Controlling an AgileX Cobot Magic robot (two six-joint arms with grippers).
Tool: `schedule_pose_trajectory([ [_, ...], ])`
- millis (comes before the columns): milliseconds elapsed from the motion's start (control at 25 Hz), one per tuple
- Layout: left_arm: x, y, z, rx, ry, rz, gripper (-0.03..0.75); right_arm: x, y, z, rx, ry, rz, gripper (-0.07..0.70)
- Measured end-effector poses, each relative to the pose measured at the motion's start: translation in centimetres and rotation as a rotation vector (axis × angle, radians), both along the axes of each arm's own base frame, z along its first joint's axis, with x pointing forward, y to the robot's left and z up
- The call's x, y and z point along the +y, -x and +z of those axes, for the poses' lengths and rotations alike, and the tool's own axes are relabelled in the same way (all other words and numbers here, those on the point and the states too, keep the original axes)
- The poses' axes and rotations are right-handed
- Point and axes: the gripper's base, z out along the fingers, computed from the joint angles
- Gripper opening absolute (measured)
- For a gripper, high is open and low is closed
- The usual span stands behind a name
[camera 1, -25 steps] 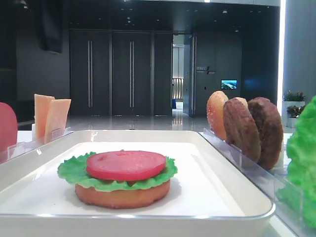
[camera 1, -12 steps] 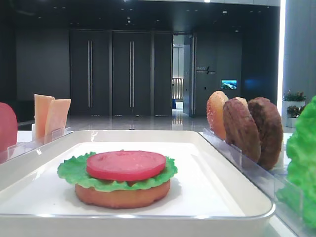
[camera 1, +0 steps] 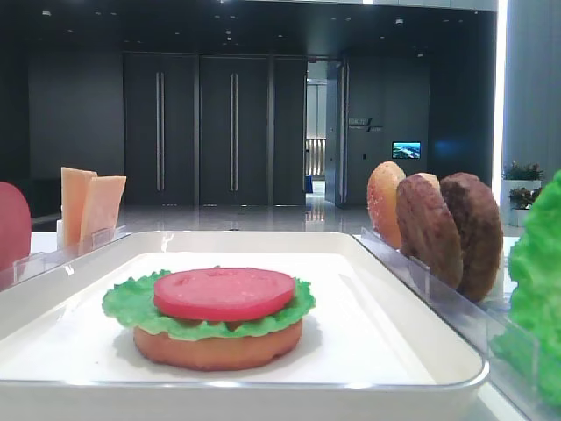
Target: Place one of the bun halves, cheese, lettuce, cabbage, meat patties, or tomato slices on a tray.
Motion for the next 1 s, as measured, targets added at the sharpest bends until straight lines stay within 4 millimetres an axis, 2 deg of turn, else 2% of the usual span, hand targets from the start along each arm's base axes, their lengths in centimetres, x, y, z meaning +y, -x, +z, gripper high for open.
schedule_pose_trajectory([
  [240,1.9,0.9,1.1,-0.036,-0.019,0.043,0.475,0.0,0.0,0.0,0.000,0.000,0.000,0.479],
  [440,2.4,3.8,1.3,-0.060,-0.032,0.044,0.475,0.0,0.0,0.0,0.000,0.000,0.000,0.479],
  [600,3.0,7.9,1.6,-0.112,-0.032,0.047,0.472,0.0,0.0,0.0,0.000,0.000,0.000,0.479],
  [1000,4.5,21.0,0.7,-0.400,0.034,0.065,0.471,0.0,0.0,0.0,0.000,-0.001,0.000,0.479],
])
